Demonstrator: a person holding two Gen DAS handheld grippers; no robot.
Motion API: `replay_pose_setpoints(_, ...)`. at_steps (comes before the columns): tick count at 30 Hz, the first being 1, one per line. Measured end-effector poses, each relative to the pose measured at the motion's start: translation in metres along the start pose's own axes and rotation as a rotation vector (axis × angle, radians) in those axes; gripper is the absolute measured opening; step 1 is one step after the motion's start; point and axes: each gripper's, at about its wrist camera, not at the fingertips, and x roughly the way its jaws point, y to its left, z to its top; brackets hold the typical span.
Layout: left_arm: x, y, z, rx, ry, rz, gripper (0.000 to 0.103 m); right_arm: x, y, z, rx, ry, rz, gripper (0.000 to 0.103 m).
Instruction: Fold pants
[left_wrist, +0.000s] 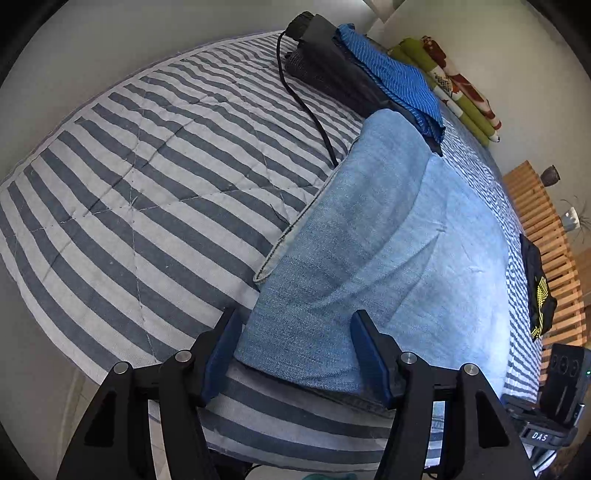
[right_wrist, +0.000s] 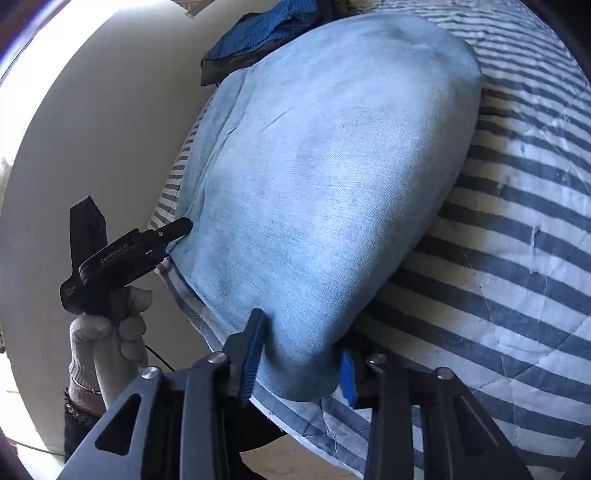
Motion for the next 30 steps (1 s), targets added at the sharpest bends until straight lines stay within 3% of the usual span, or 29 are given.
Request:
replay_pose_setpoints(2, 0.000, -0.008, -0.005, 0.024, 0.010, 0.004, 0.065, -0.012, 0.005, 0.003, -0.036, -0.007, -0.013, 0.015)
replay_pose_setpoints(8, -0.005, -0.038, -0.033, 0.053, 0.069, -0.062, 0.065, -0.058, 0.006, 0.021, -0.093, -0.030, -0.056, 0.012)
replay_pose_setpoints(14, -0.026, -0.094, -0.065, 0.149, 0.110, -0.147, 0.061, -0.111, -0.036, 0.022, -0.132, -0.028, -0.145, 0.011)
replay_pose_setpoints(17, -0.044, -0.129, -0.069, 0.232, 0.109, -0.168, 0.061, -0.143, -0.067, 0.023, -0.203, -0.030, -0.261, 0.011)
replay_pose_setpoints(20, -0.051, -0.169, -0.048, 0.334, 0.106, -0.171, 0.062, -0.175, -0.109, 0.037, -0.192, -0.048, -0.411, 0.012)
replay_pose_setpoints(22, -0.046, -0.203, -0.028, 0.406, 0.104, -0.152, 0.063, -0.182, -0.134, 0.051, -0.163, -0.032, -0.445, 0.014)
replay_pose_setpoints(23, -0.041, -0.220, -0.016, 0.440, 0.106, -0.150, 0.062, -0.181, -0.142, 0.054, -0.146, -0.024, -0.456, 0.021)
replay_pose_setpoints(26, -0.015, -0.276, 0.025, 0.581, 0.160, -0.173, 0.064, -0.191, -0.155, 0.046, -0.078, -0.078, -0.520, 0.027)
replay_pose_setpoints(30, 0.036, -0.325, 0.065, 0.672, 0.235, -0.205, 0.066, -0.217, -0.148, 0.020, 0.103, -0.221, -0.381, 0.031)
